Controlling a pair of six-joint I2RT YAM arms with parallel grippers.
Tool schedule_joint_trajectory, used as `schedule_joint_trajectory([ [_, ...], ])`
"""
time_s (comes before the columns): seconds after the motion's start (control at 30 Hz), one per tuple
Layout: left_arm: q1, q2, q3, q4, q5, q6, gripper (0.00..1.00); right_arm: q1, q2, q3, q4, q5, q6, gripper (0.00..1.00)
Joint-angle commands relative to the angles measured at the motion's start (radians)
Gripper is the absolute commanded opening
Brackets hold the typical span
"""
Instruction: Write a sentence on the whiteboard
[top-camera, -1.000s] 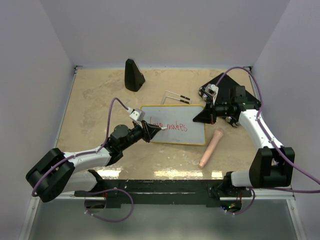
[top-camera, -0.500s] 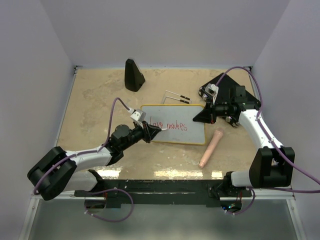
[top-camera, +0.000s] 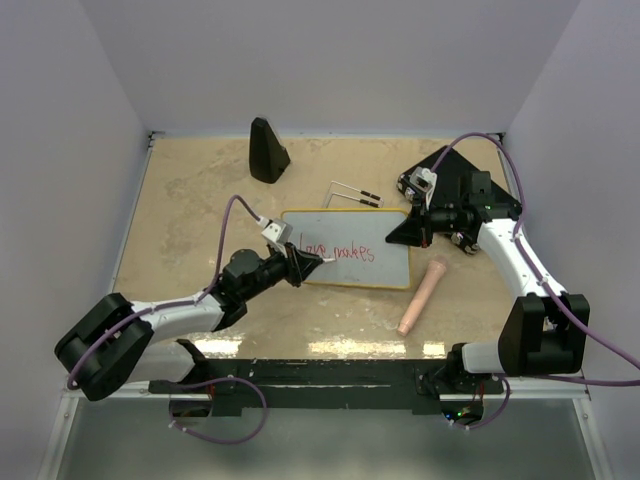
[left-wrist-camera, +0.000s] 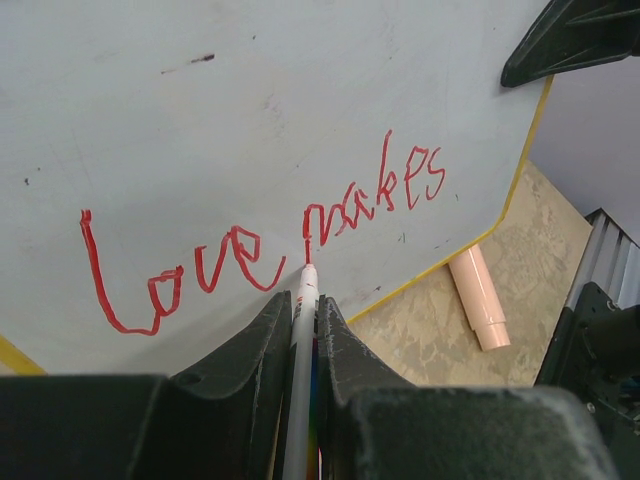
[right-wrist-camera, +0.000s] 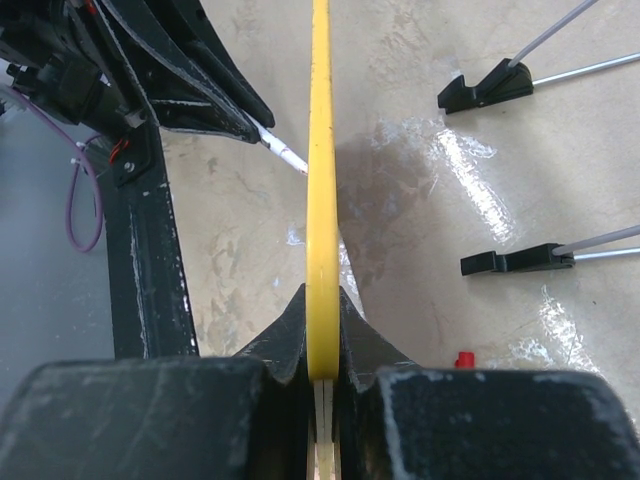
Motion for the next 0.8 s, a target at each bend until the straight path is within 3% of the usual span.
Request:
schedule_joint_trajectory([
  [0.0,0.002,-0.079,0.039,0.056,0.014,0.019,0.00,0.008,-0.032,0.013,0.016,-0.077,0.010,0.00],
  [0.3,0.004,-0.320,0.045,-0.079,0.039,-0.001,0.00,0.007,-0.026,0.019,0.008,-0.092,-0.008,0.00],
  [0.43,0.008,-0.424,0.010,-0.083,0.042,-0.082,0.00,0.007,-0.036,0.011,0.014,-0.116,-0.008,0.00],
  [0.67,0.002,-0.441,0.024,-0.132,0.074,-0.151,0.00,0.008,-0.063,-0.024,0.063,-0.146,0.019,0.00],
  [0.77,-0.055,-0.429,0.047,-0.191,0.016,-0.121,0.00,0.008,-0.075,-0.033,0.079,-0.156,0.030,0.00],
])
